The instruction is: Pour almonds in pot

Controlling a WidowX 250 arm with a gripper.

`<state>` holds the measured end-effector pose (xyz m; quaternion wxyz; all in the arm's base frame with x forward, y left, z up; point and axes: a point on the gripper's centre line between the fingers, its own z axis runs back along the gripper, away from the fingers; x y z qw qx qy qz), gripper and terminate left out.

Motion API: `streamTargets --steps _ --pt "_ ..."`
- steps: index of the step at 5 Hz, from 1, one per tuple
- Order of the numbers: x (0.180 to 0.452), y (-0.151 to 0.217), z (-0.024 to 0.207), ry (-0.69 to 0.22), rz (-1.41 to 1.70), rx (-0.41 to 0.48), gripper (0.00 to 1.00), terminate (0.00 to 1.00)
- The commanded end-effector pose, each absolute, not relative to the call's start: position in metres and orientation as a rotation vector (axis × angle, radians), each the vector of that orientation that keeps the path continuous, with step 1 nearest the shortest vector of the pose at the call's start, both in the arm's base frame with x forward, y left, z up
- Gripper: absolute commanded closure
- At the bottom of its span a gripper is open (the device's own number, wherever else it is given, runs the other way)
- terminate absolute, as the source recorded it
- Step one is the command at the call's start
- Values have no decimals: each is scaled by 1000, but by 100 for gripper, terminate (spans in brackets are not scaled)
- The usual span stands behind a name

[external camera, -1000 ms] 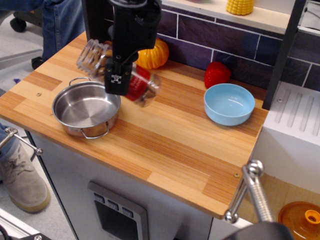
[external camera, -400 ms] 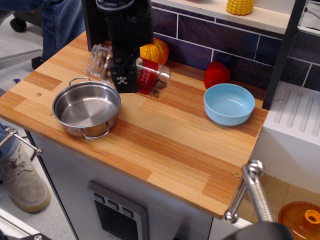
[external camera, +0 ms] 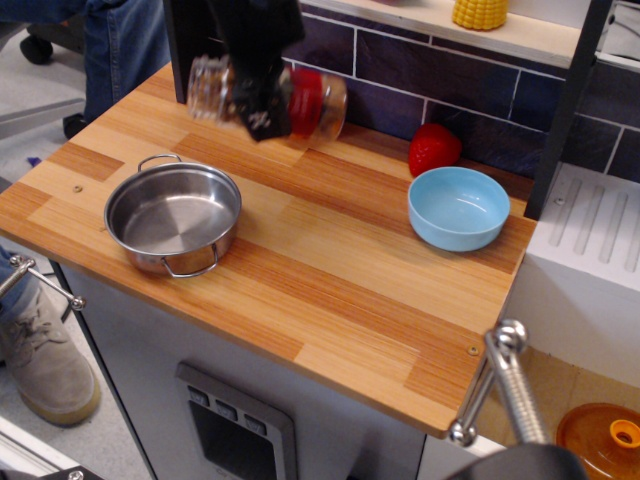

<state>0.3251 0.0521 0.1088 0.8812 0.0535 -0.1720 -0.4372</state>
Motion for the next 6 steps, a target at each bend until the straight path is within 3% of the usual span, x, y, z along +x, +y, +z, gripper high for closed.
streamTargets --steps 1,4,6 --pt "339 62 126 -538 -796 133 100 0" --pt "315 59 128 -744 -610 181 100 0" --pt "322 57 123 -758 -556 210 100 0"
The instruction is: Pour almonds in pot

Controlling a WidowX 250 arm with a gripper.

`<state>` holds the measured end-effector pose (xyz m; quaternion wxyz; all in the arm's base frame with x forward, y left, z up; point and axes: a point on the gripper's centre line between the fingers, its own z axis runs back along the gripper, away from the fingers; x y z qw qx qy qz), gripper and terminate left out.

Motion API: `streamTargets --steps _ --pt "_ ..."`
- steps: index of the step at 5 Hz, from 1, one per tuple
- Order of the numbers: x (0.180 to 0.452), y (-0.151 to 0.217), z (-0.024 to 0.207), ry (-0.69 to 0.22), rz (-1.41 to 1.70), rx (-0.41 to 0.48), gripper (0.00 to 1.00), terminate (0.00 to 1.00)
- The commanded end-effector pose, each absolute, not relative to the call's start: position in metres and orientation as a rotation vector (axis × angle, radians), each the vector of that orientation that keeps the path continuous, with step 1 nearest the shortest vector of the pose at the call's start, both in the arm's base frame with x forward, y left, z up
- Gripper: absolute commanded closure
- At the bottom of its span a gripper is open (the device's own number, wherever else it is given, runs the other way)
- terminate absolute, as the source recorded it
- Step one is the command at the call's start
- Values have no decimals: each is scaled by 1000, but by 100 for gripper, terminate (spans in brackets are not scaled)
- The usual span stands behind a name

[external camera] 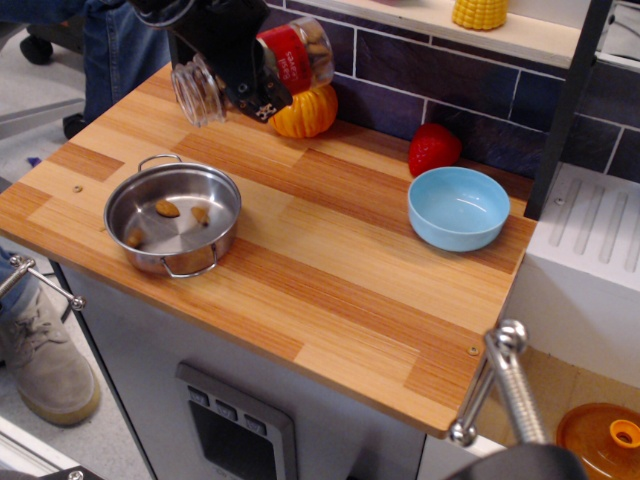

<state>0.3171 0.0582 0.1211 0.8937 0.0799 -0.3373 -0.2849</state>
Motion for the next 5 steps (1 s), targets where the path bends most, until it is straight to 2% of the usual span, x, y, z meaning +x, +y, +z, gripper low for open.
streamTargets --steps 1,4,5 --pt "327 62 122 -783 -504 224 100 0" --pt "329 72 118 -830 -447 262 100 0" --pt "330 71 118 -841 -427 258 100 100"
